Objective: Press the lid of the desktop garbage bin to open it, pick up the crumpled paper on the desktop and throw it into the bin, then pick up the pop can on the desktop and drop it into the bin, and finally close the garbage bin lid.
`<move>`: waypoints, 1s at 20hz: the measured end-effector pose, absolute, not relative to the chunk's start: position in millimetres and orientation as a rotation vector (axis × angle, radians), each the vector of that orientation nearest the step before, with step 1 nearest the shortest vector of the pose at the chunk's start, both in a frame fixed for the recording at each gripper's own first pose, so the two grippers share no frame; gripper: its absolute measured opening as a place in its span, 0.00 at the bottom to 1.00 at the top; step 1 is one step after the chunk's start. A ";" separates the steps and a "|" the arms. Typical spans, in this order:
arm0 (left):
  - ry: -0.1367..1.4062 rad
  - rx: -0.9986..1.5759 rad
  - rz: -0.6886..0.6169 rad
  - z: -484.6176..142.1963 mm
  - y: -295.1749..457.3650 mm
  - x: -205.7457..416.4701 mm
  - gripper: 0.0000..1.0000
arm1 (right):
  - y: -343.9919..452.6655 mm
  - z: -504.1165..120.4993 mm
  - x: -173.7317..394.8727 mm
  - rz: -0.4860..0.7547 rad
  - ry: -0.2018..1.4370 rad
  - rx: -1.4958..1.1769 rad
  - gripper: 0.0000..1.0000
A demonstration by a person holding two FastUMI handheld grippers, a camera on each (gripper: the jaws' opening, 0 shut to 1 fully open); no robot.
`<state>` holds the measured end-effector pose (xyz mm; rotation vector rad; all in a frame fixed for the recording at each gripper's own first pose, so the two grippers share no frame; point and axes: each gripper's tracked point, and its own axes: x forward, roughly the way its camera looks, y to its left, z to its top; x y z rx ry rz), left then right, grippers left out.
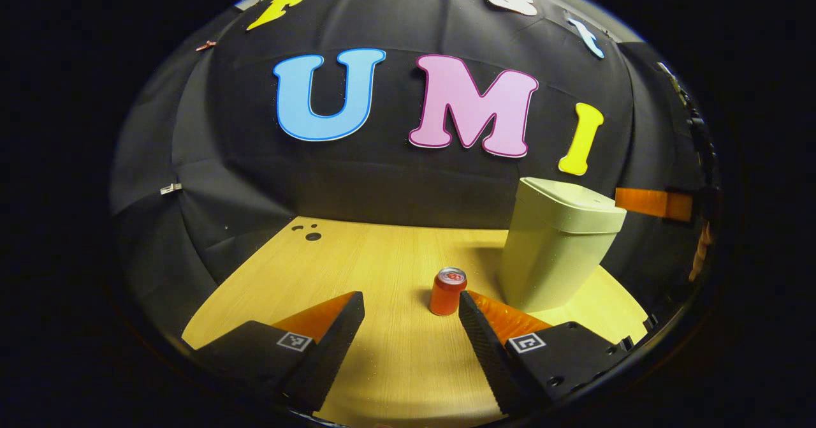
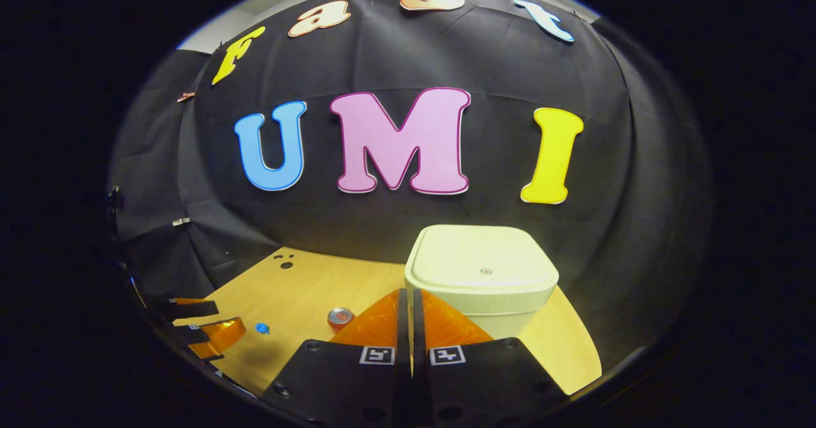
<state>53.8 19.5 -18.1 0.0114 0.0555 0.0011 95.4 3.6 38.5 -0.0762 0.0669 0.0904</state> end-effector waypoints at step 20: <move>0.106 -0.039 0.231 -37.6 37.3 35.1 0.96 | -69.9 25.1 183.4 0.034 0.134 -0.063 0.05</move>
